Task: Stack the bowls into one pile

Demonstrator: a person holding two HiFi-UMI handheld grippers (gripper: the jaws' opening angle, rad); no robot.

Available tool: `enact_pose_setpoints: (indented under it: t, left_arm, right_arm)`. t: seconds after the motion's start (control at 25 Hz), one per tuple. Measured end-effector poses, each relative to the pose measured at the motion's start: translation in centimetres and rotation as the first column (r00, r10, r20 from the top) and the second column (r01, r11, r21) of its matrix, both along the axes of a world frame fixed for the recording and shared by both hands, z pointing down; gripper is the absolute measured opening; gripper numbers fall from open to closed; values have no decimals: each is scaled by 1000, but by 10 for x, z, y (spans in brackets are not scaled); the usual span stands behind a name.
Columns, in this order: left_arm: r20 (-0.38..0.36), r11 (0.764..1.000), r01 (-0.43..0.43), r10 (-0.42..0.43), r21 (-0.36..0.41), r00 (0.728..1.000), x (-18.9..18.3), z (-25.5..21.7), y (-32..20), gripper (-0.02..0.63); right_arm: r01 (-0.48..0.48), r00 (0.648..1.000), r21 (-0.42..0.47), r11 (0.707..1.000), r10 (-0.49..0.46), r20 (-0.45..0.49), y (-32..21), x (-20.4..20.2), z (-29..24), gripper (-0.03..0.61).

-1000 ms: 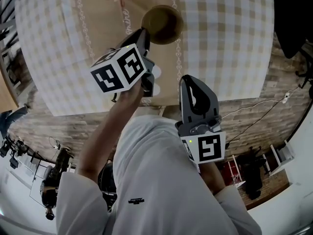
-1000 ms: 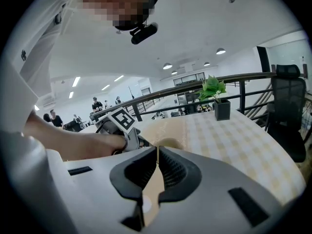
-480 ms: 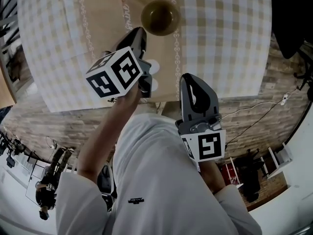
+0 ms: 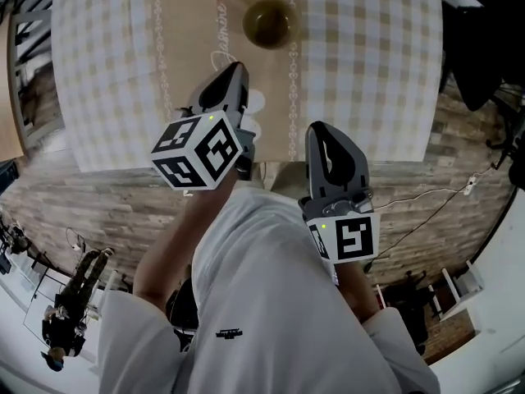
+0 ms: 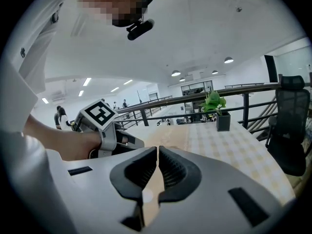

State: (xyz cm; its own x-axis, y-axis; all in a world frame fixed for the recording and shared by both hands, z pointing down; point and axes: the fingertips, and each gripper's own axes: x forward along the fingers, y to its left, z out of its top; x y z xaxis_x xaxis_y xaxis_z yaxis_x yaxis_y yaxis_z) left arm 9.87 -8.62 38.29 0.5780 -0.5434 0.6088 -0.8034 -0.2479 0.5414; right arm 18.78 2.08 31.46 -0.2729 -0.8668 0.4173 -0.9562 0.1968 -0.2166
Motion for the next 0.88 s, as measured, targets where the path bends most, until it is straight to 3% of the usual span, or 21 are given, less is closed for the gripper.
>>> enact_pose_setpoints:
  t: [0.52, 0.88]
  left_arm:
    - [-13, 985, -16, 18, 174, 1000, -3, -82, 108, 20]
    - [46, 938, -61, 48, 341, 998, -1, -137, 159, 20]
  right_arm:
    - [51, 998, 112, 992, -47, -39, 57, 8, -56, 40]
    - [83, 995, 182, 980, -72, -63, 85, 6, -92, 40]
